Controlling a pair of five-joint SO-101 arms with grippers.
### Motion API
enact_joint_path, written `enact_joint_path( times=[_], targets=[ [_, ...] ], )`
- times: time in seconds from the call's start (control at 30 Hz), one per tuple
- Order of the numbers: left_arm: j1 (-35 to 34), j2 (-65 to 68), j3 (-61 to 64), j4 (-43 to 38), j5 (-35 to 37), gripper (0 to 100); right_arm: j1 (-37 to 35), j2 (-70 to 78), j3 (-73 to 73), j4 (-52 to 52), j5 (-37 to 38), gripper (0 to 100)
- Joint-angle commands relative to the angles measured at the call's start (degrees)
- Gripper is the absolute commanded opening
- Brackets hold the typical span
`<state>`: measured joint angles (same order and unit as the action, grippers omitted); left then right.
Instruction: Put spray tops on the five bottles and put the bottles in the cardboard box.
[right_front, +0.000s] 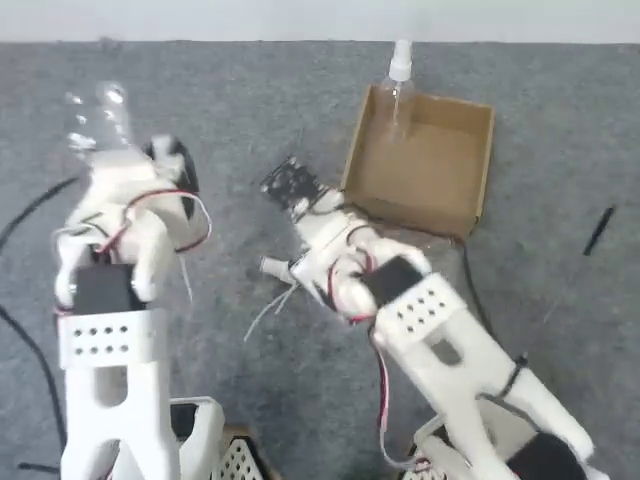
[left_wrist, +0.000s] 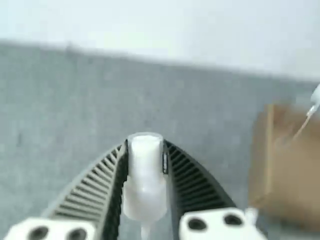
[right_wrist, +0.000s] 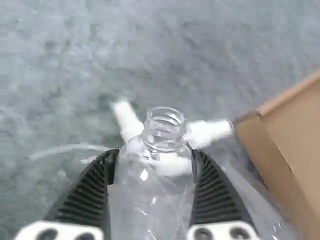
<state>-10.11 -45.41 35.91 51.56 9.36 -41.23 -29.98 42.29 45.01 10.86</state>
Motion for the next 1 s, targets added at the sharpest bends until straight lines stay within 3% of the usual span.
enact_joint_path(
  times=[0.0,0.13,0.47,0.8,0.97],
  targets=[
    [1.1,-2.5,-12.6,2.7,1.8,1,-2.5,-7.9,2.7,-4.3,-0.3,0.6],
    [4.0,-2.4,-18.4,3.8,2.1,1,-3.6,-11.2,7.1,-5.8,-0.3,0.6],
    [9.8,-2.5,-24.7,3.3,11.3,1,-9.4,-14.8,13.9,-8.1,-0.2,0.6],
    [9.7,-2.5,-25.0,3.3,11.3,1,-10.5,-26.2,28.2,-30.2,-0.8,0.6],
    [10.0,-2.4,-24.5,3.6,11.3,1,-10.6,-28.6,31.8,-33.5,-0.8,0.6]
  ],
)
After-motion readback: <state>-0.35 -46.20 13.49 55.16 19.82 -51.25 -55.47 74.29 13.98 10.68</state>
